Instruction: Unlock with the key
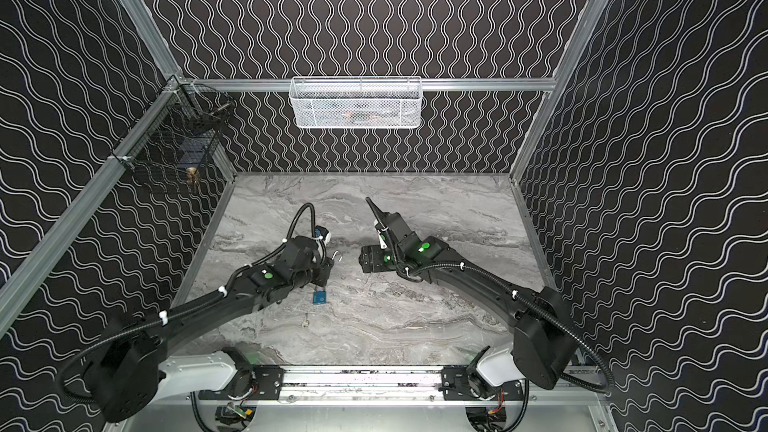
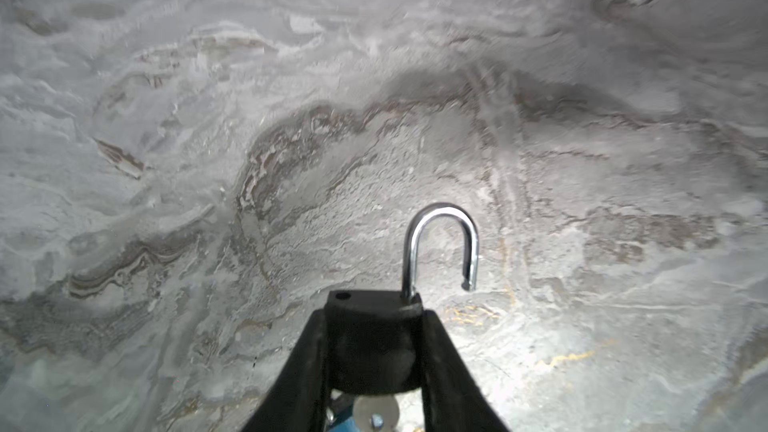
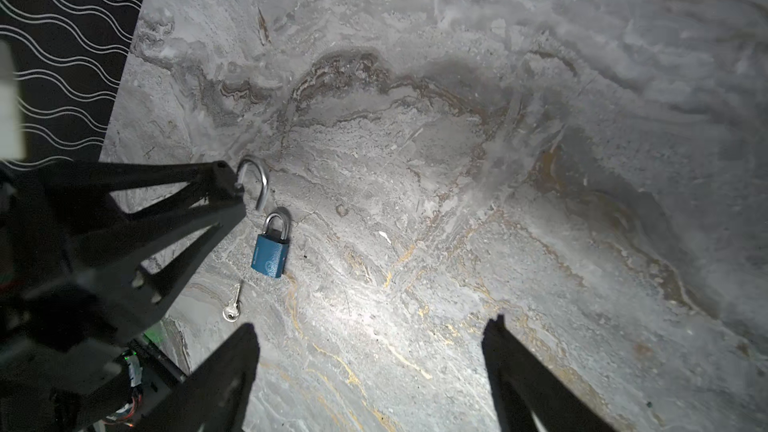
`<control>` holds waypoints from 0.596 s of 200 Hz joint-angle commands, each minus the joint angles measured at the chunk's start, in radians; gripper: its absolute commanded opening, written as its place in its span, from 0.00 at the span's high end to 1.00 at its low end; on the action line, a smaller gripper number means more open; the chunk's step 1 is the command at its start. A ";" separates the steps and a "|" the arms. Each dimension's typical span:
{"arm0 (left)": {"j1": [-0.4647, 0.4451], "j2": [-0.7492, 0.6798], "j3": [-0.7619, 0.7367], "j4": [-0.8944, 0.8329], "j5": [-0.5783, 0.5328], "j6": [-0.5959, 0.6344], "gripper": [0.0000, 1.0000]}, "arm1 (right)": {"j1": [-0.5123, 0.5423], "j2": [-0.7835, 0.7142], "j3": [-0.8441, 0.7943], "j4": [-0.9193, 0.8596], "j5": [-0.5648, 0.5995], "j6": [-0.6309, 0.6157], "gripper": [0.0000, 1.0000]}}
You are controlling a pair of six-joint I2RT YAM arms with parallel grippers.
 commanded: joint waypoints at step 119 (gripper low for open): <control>0.092 0.371 0.209 -0.106 -0.032 0.010 1.00 | -0.011 -0.003 -0.148 0.202 -0.079 0.089 0.14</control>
